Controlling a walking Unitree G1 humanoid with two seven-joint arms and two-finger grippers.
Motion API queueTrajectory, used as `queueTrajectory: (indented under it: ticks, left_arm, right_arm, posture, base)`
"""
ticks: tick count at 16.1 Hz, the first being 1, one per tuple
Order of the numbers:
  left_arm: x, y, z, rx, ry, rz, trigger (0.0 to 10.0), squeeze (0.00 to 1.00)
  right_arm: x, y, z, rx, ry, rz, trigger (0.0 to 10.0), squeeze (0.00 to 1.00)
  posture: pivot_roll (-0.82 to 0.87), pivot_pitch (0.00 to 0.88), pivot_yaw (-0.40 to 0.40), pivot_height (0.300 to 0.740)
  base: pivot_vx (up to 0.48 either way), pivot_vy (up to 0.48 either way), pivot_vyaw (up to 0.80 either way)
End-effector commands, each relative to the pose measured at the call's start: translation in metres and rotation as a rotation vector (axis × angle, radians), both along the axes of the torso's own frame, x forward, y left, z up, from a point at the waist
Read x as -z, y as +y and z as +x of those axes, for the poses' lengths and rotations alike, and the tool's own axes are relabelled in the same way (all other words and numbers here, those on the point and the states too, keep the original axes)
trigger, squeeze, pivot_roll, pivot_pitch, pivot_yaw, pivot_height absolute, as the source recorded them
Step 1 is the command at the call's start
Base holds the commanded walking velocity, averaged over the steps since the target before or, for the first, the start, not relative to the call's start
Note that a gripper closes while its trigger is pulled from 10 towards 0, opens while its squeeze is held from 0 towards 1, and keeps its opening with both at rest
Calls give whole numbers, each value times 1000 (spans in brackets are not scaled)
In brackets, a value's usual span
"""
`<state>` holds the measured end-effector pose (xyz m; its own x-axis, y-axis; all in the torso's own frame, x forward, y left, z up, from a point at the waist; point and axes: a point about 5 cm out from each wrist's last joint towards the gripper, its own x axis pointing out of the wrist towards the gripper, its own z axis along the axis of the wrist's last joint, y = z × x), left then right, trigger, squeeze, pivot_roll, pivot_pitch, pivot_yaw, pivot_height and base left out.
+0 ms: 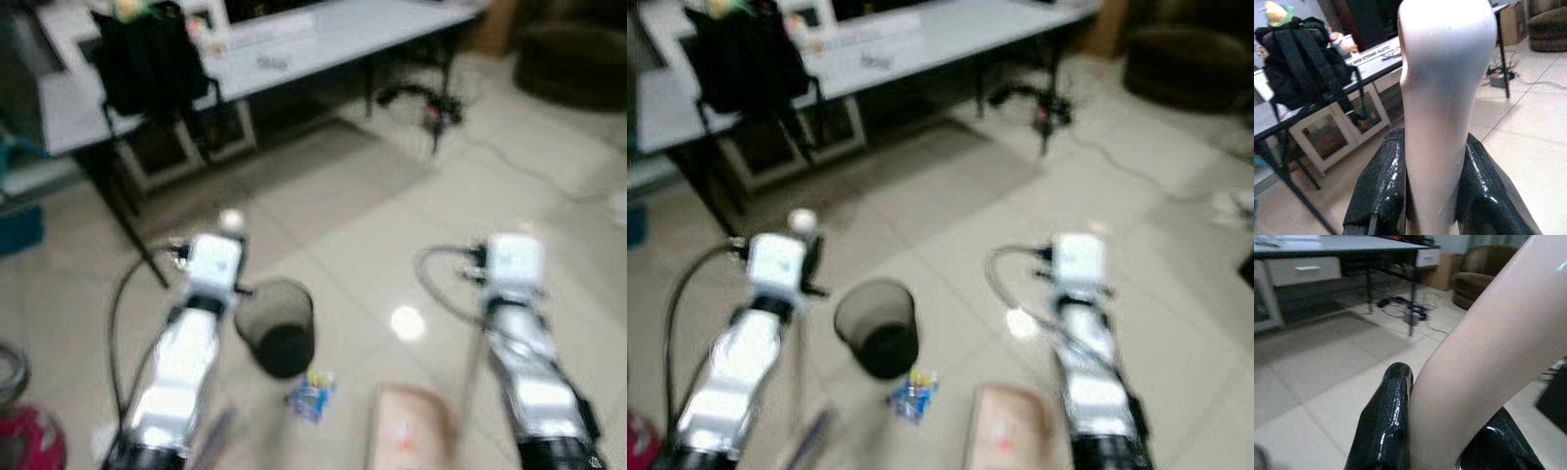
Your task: Sweep floor
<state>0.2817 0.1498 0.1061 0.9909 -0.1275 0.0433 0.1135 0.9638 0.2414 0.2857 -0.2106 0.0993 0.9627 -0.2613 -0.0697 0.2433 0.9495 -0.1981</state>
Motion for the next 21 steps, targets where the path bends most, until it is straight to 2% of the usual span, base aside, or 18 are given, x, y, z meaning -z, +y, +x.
queueTrajectory:
  ticks: [1, 4, 7, 11, 13, 15, 18, 21]
  left_arm:
    - [-6, 7, 4, -26, -25, 17, 10000, 0]
    - [-3, 4, 6, -30, -16, 16, 10000, 0]
    - [3, 6, 10, -96, -16, -37, 10000, 0]
    - [0, 17, 15, -222, -125, -86, 10000, 0]
    - [2, 20, 13, -243, -134, -92, 10000, 0]
    - [3, 21, 13, -256, -157, -65, 10000, 0]
    - [1, 18, 15, -218, -192, -45, 10000, 0]
    - [-5, 10, 24, -170, -230, -25, 10000, 0]
  right_arm:
    - [-11, 8, 6, -23, -58, -12, 10000, 0]
    - [-13, 7, 8, -27, -86, -40, 10000, 0]
    - [-15, 7, 16, -58, -111, -54, 10000, 0]
    - [-15, 16, 30, -122, -170, -74, 10000, 0]
    - [-13, 20, 32, -151, -181, -87, 10000, 0]
    - [-7, 24, 37, -180, -183, -100, 10000, 0]
    - [-4, 41, 43, -240, -200, -148, 10000, 0]
    - [0, 58, 50, -253, -209, -157, 10000, 0]
  posture:
    - [-58, 11, 82, 740]
    - [-58, 20, 85, 740]
    - [-47, 49, 79, 740]
    - [-40, 126, 65, 740]
    - [-33, 163, 56, 740]
    - [-21, 198, 55, 740]
    - [-13, 246, 52, 740]
    - [6, 272, 42, 740]
  base:
    - [371, 0, 0]
    - [355, 0, 0]
    - [0, 0, 0]
    - [0, 0, 0]
    - [0, 0, 0]
    - [0, 0, 0]
    - [0, 0, 0]
    - [0, 0, 0]
